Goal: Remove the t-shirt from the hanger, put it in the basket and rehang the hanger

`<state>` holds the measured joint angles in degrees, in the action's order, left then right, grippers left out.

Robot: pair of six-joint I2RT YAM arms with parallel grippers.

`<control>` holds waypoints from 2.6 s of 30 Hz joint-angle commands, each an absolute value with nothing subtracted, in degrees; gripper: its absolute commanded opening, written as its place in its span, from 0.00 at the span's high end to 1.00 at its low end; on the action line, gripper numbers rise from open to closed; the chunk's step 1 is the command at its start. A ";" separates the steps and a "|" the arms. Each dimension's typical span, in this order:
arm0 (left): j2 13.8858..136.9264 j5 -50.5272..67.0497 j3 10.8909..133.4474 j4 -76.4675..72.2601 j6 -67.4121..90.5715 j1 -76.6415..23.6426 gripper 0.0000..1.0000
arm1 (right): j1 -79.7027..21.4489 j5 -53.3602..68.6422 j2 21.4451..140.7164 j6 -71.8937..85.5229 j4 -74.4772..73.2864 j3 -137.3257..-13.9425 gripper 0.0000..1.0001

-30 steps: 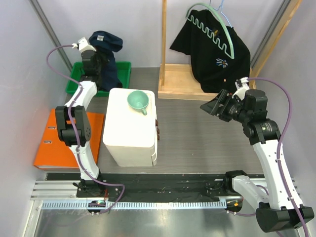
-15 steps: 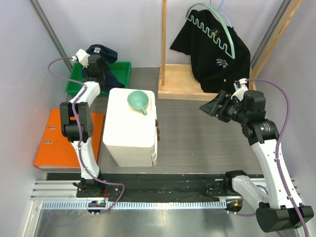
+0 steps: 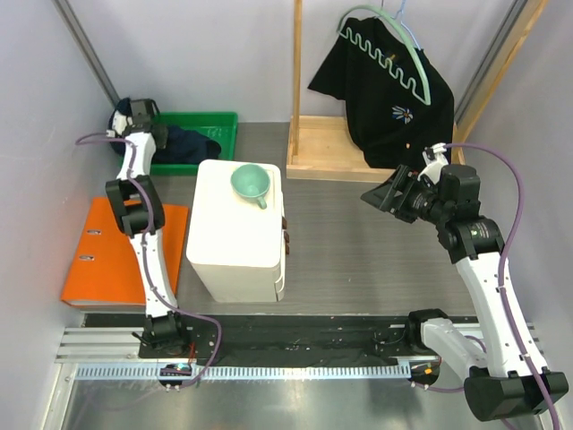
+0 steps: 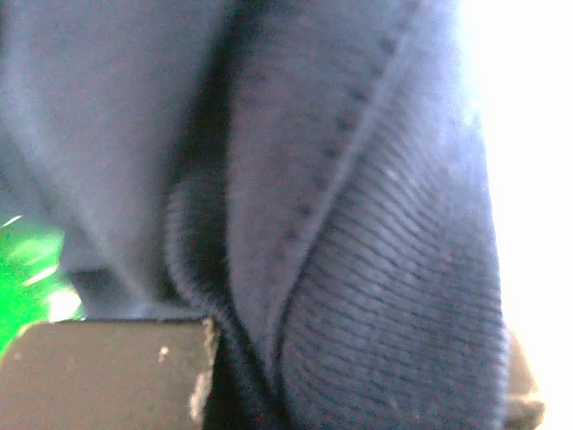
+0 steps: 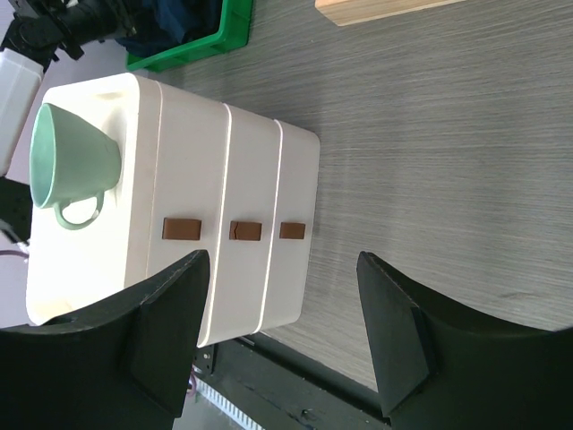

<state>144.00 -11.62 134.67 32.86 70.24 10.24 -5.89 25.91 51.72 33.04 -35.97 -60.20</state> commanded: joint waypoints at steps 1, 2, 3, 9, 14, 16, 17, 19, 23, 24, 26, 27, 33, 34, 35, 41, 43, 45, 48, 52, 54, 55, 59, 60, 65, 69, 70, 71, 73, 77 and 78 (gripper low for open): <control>132.47 -7.38 118.16 28.67 74.79 10.11 0.96 | -6.15 27.16 50.36 32.34 -33.66 -59.94 0.28; 130.62 -7.21 115.34 26.30 74.71 10.11 0.95 | -6.15 27.25 50.01 32.52 -33.58 -60.03 0.28; 129.65 -6.68 112.62 24.37 74.71 10.11 0.95 | -6.15 27.16 49.92 32.61 -33.66 -59.94 0.28; 136.48 6.99 126.71 23.72 68.38 8.00 1.00 | -6.24 27.07 48.70 32.78 -33.49 -59.85 0.28; 138.52 11.34 125.53 20.05 71.10 6.07 1.00 | -6.15 26.98 48.08 33.13 -33.49 -59.77 0.28; 138.16 12.30 123.93 17.42 70.32 5.02 1.00 | -6.24 26.89 48.08 33.05 -33.49 -59.59 0.28; 139.03 13.00 124.62 16.79 69.79 4.66 1.00 | -6.24 26.81 48.16 33.13 -33.40 -59.42 0.27; 140.18 14.58 125.51 17.57 70.74 4.57 1.00 | -6.24 27.07 48.51 33.05 -33.40 -59.24 0.27; 135.19 11.79 111.67 9.78 73.92 6.85 1.00 | -6.15 27.16 48.52 32.96 -33.31 -59.33 0.27; 133.26 11.26 110.32 8.28 73.57 7.20 1.00 | -6.15 26.98 48.25 32.87 -33.31 -59.33 0.27; 132.37 11.42 108.90 8.17 72.43 8.52 1.00 | -6.24 26.72 48.16 32.70 -33.40 -58.89 0.27; 132.02 11.95 108.81 8.00 72.68 9.57 1.00 | -6.15 26.89 48.34 32.61 -33.40 -58.71 0.27; 129.47 12.66 106.70 7.21 73.04 12.04 0.80 | -6.24 27.34 48.34 33.13 -32.87 -58.71 0.27; 128.68 12.66 106.79 7.73 72.60 12.22 0.68 | -6.24 27.25 48.17 33.13 -32.96 -58.88 0.27; 128.24 12.74 106.53 7.82 72.60 12.30 0.61 | -6.24 27.33 48.08 33.13 -32.87 -58.89 0.27; 122.63 16.17 99.68 2.48 75.06 12.39 0.23 | -6.24 27.69 47.99 33.13 -33.22 -59.24 0.27; 120.68 17.48 95.74 0.97 76.55 12.39 0.21 | -6.15 27.86 47.81 32.96 -33.40 -59.68 0.27; 117.61 18.28 92.65 -1.74 78.13 12.48 0.20 | -6.24 27.60 47.55 32.70 -33.66 -60.12 0.27; 112.44 18.37 85.19 -4.30 82.34 12.57 0.21 | -6.24 27.60 47.64 32.26 -34.45 -60.99 0.27; 105.13 17.32 73.78 -8.60 86.83 12.57 0.22 | -6.24 27.25 46.76 32.08 -35.15 -61.96 0.27; 99.96 16.79 70.16 -11.67 88.32 12.57 0.23 | -6.15 27.33 46.50 31.99 -35.24 -61.96 0.27; 98.19 16.79 65.87 -14.21 89.29 12.48 0.23 | -6.24 27.33 46.41 31.99 -35.33 -61.96 0.27; 90.19 15.47 55.22 -27.14 97.10 11.69 0.26 | -6.24 27.68 46.23 31.99 -35.33 -61.96 0.27; 88.35 14.60 51.45 -30.38 98.60 11.52 0.27 | -6.33 27.69 46.23 31.91 -35.33 -61.88 0.27; 78.76 14.85 44.92 -46.49 102.39 10.12 0.28 | -6.24 27.51 46.14 31.82 -35.33 -61.87 0.27; 74.63 20.91 47.37 -47.37 98.01 5.90 0.27 | -6.33 26.72 46.41 31.38 -35.25 -61.96 0.27; 73.84 22.22 47.46 -47.55 97.13 3.54 0.27 | -6.33 26.63 46.67 31.38 -35.24 -62.05 0.27; 71.48 22.58 47.11 -47.64 96.34 2.65 0.27 | -6.33 26.37 46.76 31.38 -35.24 -62.14 0.27; 68.31 22.07 45.28 -47.46 92.13 1.24 0.28 | -6.33 25.84 46.76 31.38 -35.33 -62.58 0.27; 57.85 20.31 48.66 -33.53 76.86 -2.63 0.28 | -6.33 24.79 46.76 31.11 -35.33 -62.40 0.27; 55.05 19.87 50.52 -23.74 72.81 -4.29 0.28 | -6.33 24.61 46.84 31.03 -35.25 -62.23 0.27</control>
<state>63.40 20.47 45.30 -38.98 89.62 -0.67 -5.96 26.02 46.89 32.40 -35.86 -60.01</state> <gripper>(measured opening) 0.721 0.731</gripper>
